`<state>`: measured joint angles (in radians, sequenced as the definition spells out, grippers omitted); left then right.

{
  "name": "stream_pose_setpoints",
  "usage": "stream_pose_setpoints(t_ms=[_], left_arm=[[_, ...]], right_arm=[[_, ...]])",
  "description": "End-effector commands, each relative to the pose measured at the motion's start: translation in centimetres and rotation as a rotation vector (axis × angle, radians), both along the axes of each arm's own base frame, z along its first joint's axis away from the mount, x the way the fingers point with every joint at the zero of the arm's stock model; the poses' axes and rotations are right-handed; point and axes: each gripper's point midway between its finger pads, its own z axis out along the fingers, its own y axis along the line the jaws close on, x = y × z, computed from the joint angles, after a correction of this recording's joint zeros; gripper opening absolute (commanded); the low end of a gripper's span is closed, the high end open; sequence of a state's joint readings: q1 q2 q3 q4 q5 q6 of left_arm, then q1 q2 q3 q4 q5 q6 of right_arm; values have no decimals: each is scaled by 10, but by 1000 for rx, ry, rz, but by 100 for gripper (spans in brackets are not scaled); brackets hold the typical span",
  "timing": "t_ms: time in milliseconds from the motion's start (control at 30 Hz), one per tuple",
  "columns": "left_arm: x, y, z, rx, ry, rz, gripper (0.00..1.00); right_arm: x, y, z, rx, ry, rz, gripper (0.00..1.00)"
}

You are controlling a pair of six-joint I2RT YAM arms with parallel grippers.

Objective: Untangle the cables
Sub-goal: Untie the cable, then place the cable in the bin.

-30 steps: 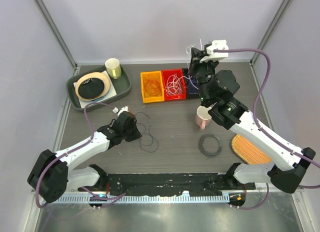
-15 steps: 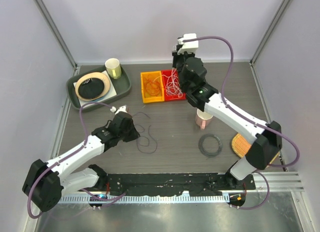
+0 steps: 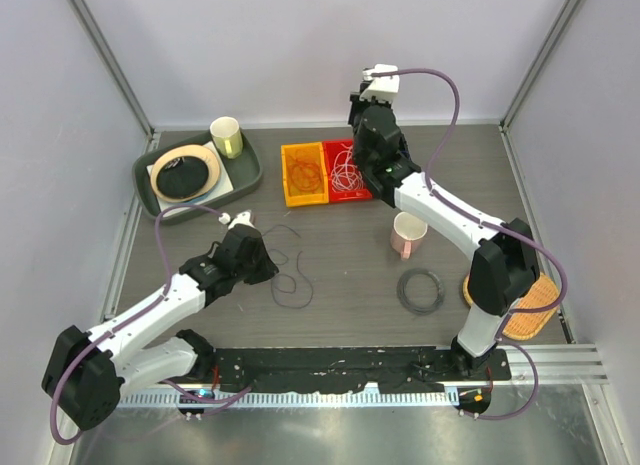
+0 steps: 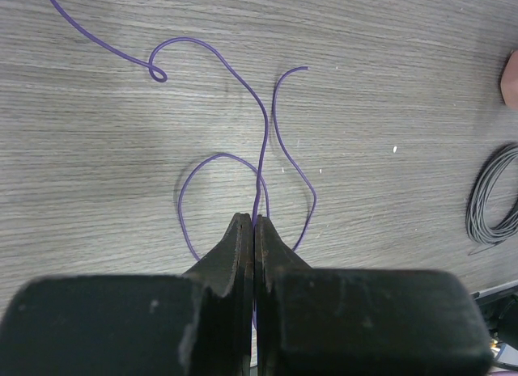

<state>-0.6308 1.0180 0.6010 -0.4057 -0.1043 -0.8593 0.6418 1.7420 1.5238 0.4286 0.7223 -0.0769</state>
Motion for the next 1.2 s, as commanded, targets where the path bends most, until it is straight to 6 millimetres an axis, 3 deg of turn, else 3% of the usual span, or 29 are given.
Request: stream_pose_setpoints(t_ms=[0, 100, 333, 567, 700, 867, 900, 933, 1167], left_arm=[[2, -2, 3, -4, -18, -13, 0], [2, -2, 0, 0, -10, -15, 0], [1, -3, -1, -3, -6, -19, 0], [1, -2, 0, -3, -11, -17, 0], [-1, -1, -3, 5, -4, -15, 0], [-1, -1, -3, 3, -4, -18, 0], [-1, -1, -3, 1, -5, -19, 0], [-1, -2, -3, -1, -4, -21, 0], [0, -3, -3, -2, -3, -24, 0]], right_arm=[[-2, -9, 24, 147, -93, -25, 1], [-2, -13, 25, 155, -104, -30, 1], [7, 8, 16, 175, -70, 54, 1], [30, 41, -20, 159, 2, 137, 1], [39, 48, -34, 177, 19, 137, 1], [37, 27, -34, 221, -8, 43, 1], [35, 22, -42, 218, -1, 32, 1], [30, 15, -29, 245, -33, 27, 1], [12, -20, -24, 280, -46, -51, 1]])
